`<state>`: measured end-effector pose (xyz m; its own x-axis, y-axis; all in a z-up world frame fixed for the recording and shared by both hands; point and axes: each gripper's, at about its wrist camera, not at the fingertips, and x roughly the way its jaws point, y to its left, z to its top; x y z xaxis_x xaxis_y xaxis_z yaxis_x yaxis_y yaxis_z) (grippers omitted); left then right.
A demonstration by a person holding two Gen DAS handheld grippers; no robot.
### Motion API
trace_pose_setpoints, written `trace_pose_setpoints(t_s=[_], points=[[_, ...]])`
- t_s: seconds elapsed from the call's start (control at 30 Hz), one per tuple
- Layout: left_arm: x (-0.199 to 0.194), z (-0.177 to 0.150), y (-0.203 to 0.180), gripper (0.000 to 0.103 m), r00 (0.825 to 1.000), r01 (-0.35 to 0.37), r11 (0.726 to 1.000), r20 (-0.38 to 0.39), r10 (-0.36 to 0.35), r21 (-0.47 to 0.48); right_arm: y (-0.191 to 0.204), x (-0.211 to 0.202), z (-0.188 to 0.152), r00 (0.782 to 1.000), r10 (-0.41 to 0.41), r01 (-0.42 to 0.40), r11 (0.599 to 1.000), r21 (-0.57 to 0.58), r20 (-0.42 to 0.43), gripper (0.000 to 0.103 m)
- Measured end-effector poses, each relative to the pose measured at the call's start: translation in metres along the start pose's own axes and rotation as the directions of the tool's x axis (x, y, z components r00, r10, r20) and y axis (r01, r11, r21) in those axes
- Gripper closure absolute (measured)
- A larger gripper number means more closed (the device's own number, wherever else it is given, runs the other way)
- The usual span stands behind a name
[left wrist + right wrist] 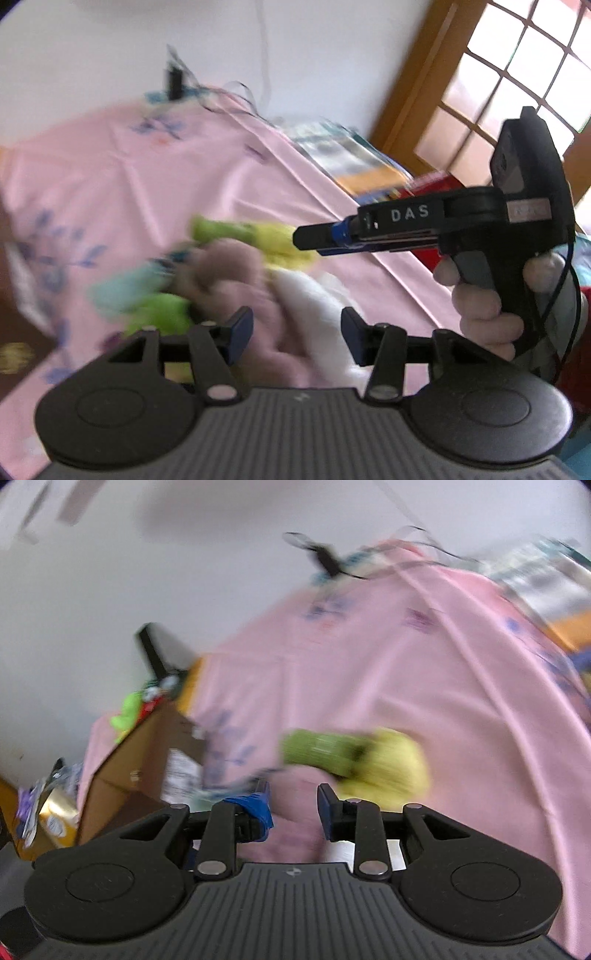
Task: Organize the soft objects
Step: 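Move the right gripper back to the pile onto the white fluffy toy, then grasp the white fluffy toy with the right gripper and lift it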
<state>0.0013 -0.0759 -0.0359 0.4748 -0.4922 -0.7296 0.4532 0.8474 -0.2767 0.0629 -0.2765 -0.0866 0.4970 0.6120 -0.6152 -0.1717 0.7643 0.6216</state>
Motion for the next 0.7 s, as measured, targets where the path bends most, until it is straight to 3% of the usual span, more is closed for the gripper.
trace_pose_setpoints(t_s=[0.13, 0.27, 0.37, 0.6, 0.7], points=[[0.036, -0.002, -0.023, 0.050, 0.998, 0.012, 0.998, -0.062, -0.009, 0.056, -0.043, -0.011, -0.008, 0.999, -0.026, 0.030, 0.996, 0.083, -0.046, 0.090], [0.066, -0.004, -0.028, 0.050, 0.990, 0.027, 0.999, -0.139, -0.021, 0.045, -0.074, -0.012, -0.015, 0.995, 0.026, -0.006, 0.978, 0.207, -0.093, 0.090], [0.077, -0.006, -0.035, 0.047, 0.989, -0.020, 0.995, -0.145, 0.034, 0.100, -0.086, -0.010, -0.020, 0.990, 0.072, -0.039, 0.966, 0.256, -0.124, 0.090], [0.078, -0.008, -0.032, 0.045, 0.985, -0.051, 0.993, -0.158, 0.067, 0.102, -0.087, 0.004, -0.022, 0.968, 0.145, -0.097, 0.969, 0.226, -0.207, 0.089], [0.079, -0.008, -0.026, 0.045, 0.984, -0.051, 0.996, -0.168, 0.062, 0.068, -0.082, 0.011, -0.024, 0.963, 0.133, -0.093, 0.980, 0.178, -0.233, 0.088]])
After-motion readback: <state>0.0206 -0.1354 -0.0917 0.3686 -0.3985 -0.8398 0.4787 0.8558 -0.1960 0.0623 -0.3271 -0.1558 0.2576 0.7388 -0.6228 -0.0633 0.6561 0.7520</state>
